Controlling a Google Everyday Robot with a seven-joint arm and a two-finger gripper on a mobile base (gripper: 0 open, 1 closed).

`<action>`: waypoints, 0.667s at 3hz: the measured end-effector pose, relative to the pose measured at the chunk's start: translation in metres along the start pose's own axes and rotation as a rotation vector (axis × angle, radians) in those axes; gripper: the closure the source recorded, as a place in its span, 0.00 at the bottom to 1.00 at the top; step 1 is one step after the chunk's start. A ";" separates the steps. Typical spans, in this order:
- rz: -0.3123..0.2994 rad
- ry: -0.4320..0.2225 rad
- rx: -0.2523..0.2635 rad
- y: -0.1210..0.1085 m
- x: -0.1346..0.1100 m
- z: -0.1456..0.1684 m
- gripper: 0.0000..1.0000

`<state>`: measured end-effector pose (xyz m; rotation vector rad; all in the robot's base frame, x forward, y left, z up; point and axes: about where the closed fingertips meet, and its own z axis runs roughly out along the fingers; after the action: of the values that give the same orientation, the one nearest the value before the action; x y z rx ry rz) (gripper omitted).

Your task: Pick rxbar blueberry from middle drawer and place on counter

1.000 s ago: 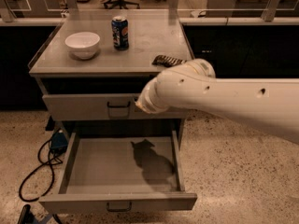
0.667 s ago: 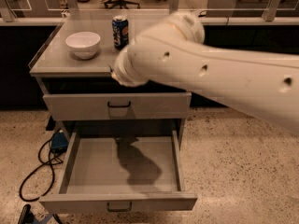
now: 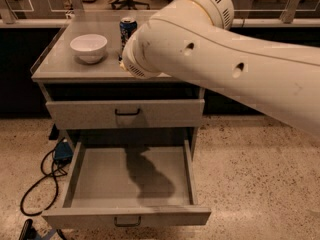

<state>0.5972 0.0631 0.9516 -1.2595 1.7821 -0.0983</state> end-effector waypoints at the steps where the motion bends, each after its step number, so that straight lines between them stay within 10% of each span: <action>1: -0.021 0.038 0.042 -0.018 0.000 0.006 1.00; 2: -0.067 0.115 0.157 -0.080 0.001 0.015 1.00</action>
Offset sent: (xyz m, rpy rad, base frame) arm 0.1574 -0.0775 0.1536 -0.2263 -0.3327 -0.2713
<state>0.6638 0.0310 0.9849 -1.2211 1.7921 -0.3483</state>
